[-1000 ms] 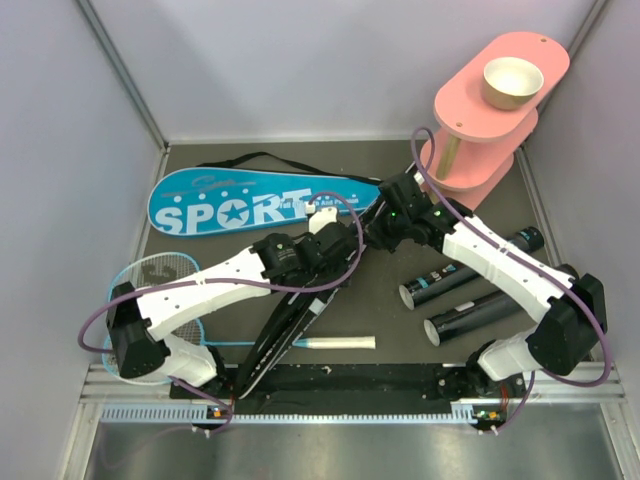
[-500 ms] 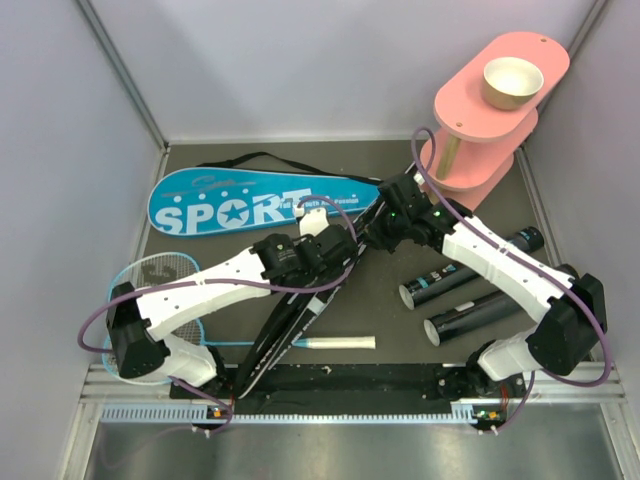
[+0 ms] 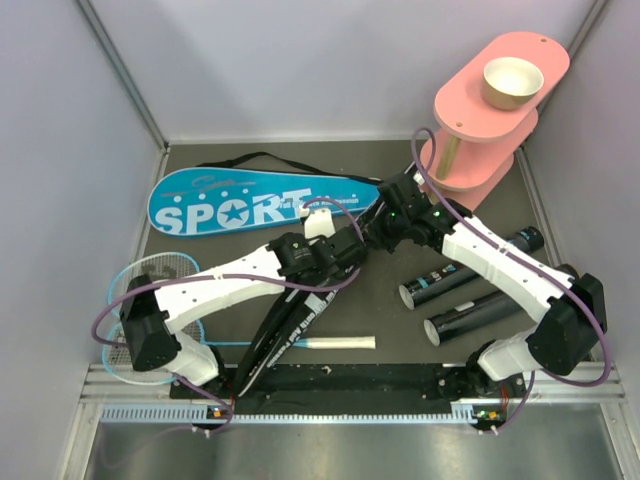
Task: Pack up the badminton gear
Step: Zip the racket bag at the center of the board.
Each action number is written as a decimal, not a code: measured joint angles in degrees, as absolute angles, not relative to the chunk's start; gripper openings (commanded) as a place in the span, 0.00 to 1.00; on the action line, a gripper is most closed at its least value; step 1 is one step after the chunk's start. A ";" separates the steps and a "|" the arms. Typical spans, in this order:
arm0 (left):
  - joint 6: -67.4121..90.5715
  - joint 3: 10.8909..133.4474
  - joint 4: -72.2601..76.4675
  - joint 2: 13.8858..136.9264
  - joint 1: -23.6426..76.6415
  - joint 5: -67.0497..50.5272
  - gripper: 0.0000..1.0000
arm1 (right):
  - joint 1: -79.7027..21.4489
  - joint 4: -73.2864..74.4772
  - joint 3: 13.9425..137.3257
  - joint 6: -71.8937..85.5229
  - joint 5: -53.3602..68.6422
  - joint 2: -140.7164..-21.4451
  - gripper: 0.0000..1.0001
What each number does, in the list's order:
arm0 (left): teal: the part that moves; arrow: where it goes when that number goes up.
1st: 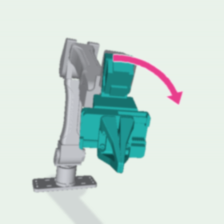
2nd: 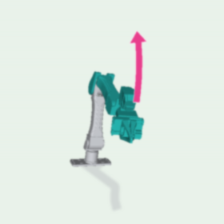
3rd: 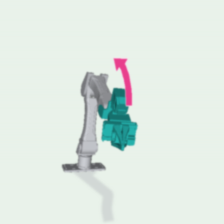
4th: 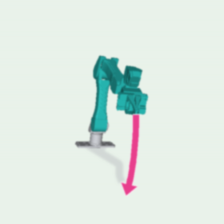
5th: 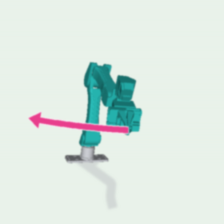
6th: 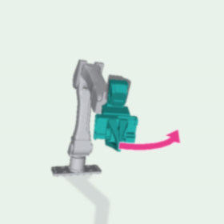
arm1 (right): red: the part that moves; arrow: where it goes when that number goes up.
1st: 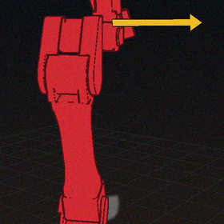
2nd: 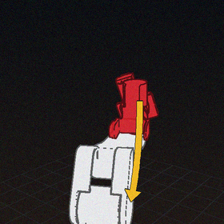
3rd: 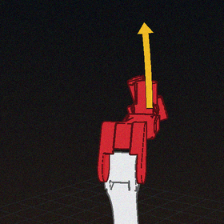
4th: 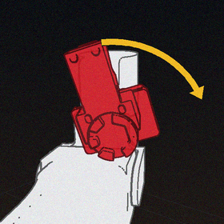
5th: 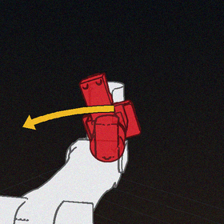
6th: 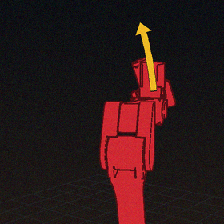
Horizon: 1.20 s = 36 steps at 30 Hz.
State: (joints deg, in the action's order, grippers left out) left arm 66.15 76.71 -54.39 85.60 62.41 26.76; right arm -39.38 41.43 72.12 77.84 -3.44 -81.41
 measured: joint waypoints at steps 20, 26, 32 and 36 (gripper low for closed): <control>73.25 81.91 -61.84 91.53 63.64 35.57 0.13 | -39.77 40.64 72.03 78.67 -4.05 -81.41 0.00; 73.82 82.24 -62.17 91.57 63.68 36.36 0.00 | -39.97 40.07 72.01 78.70 -4.05 -81.41 0.00; 73.69 82.28 -62.17 91.57 63.81 36.73 0.00 | -39.99 39.86 72.01 78.65 -4.12 -81.41 0.00; 72.29 81.54 -61.12 90.85 63.83 36.32 0.00 | -40.12 39.77 72.01 77.47 -4.97 -81.41 0.00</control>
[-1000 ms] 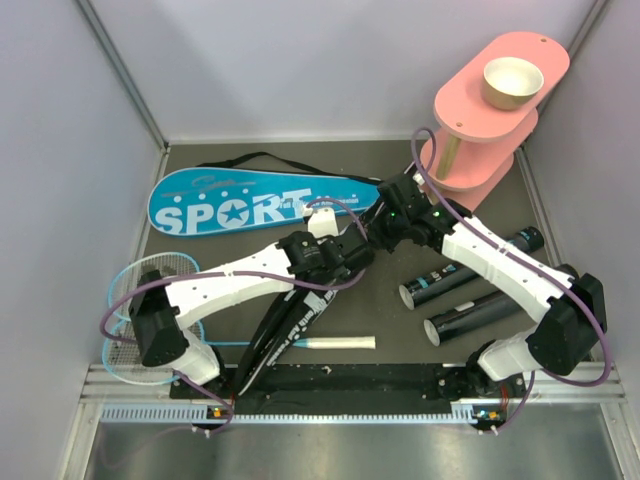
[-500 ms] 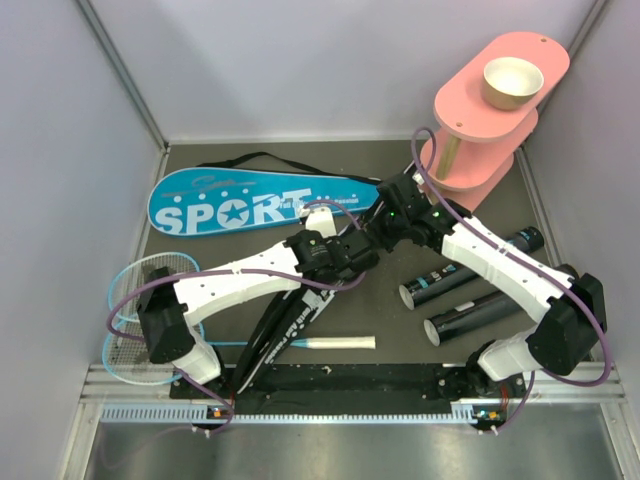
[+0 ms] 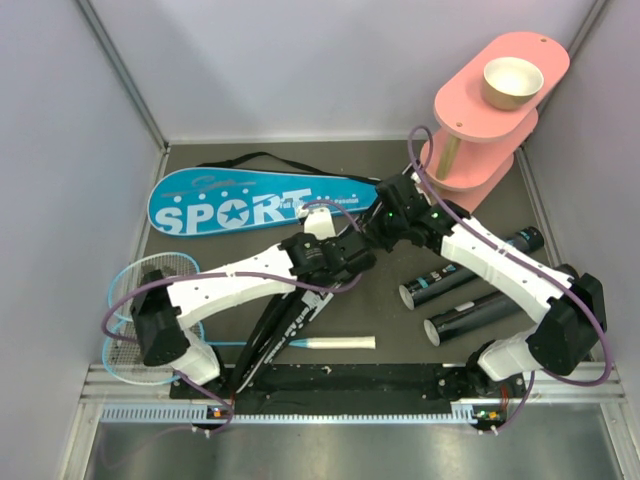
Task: Pack up the badminton gear
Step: Zip the racket bag at the center of the board.
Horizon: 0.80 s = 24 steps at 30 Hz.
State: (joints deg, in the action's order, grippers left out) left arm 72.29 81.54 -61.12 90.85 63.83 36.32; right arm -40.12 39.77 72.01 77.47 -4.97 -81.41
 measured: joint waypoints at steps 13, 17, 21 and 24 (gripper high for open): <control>67.33 59.75 -58.28 62.24 63.75 29.12 0.00 | -40.45 34.50 74.13 62.39 -15.11 -81.91 0.00; 61.39 54.33 -55.90 55.61 63.48 24.32 0.16 | -40.23 32.12 76.38 58.17 -16.27 -83.66 0.00; 50.30 52.36 -48.49 50.35 63.24 15.75 0.58 | -40.03 31.53 77.03 53.76 -14.92 -84.09 0.00; 42.72 54.00 -43.03 47.66 60.36 9.02 0.70 | -39.05 30.28 76.99 48.12 -10.79 -84.09 0.00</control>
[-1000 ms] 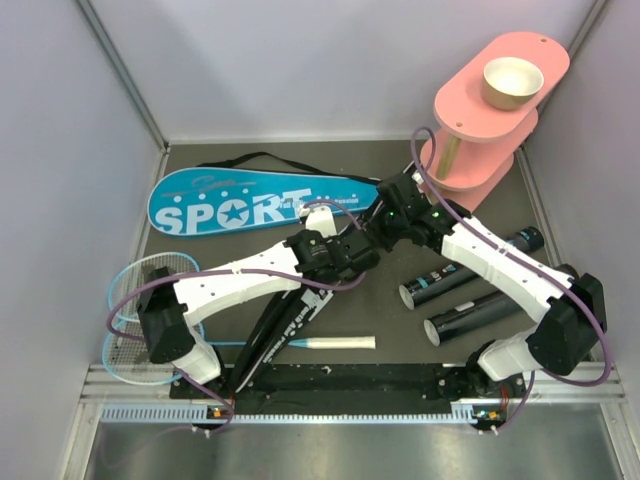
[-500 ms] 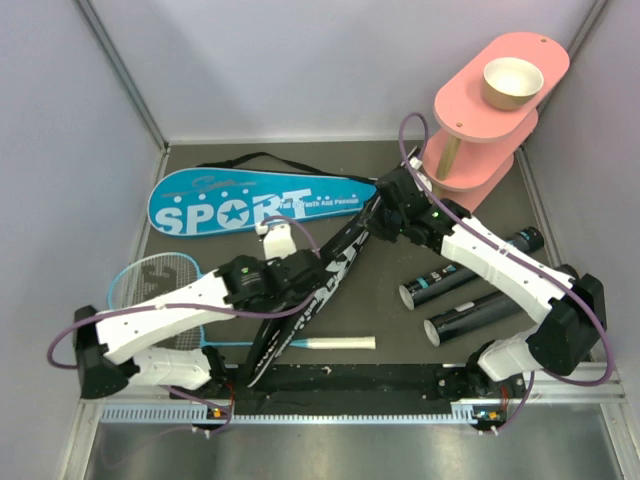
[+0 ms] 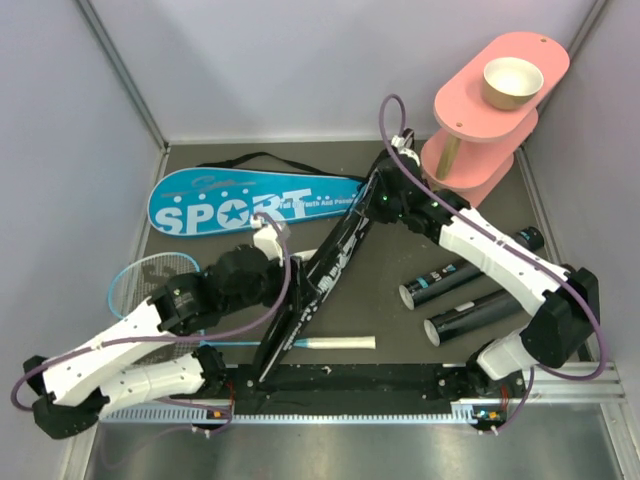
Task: Pack up the badminton gear
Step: Zip the racket bag at the center of the board.
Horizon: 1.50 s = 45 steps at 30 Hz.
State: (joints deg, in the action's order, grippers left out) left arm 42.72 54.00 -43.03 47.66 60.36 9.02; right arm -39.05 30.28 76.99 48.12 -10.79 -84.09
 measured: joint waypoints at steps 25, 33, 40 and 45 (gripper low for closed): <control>29.82 76.47 -24.86 80.71 35.97 -12.03 0.56 | -34.04 23.99 87.57 32.56 16.82 -88.47 0.00; 30.17 78.35 -24.88 83.18 34.65 -11.77 0.00 | -34.04 23.62 89.45 32.77 18.65 -91.39 0.44; 30.46 78.32 -26.17 84.29 30.37 -12.47 0.00 | -32.67 24.56 88.31 29.28 22.35 -88.18 0.61; 30.55 78.22 -26.74 84.18 27.86 -13.21 0.00 | -32.10 19.18 78.52 26.70 30.22 -80.40 0.55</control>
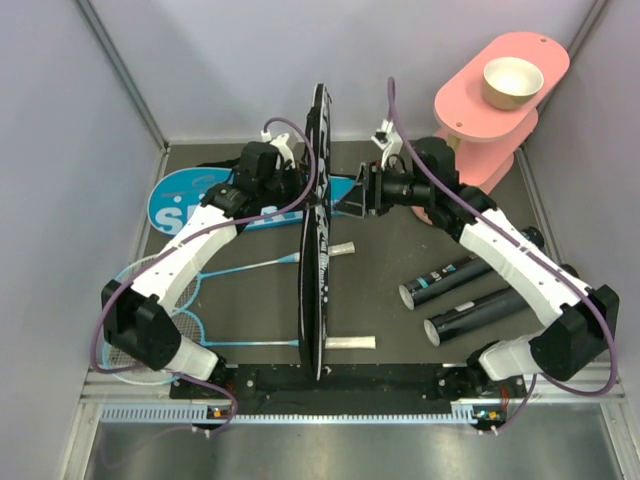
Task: Pack up the badminton gear
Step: Zip the racket bag at the center of the board.
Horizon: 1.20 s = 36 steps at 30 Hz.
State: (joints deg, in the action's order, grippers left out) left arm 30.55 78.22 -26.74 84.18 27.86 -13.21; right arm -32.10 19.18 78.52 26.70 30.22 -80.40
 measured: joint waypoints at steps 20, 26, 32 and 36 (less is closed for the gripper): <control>33.82 74.39 -19.90 81.12 25.52 -29.93 0.00 | -34.83 9.72 73.49 22.85 46.70 -83.88 0.40; 34.61 74.39 -19.64 81.12 25.52 -31.05 0.00 | -35.11 9.32 72.51 22.02 46.65 -84.18 0.34; 34.74 74.39 -19.66 81.12 25.52 -31.09 0.00 | -35.16 9.26 71.20 21.61 46.65 -84.18 0.30; 34.81 74.39 -19.70 81.12 25.47 -31.09 0.00 | -35.40 8.62 70.37 21.67 46.63 -84.18 0.26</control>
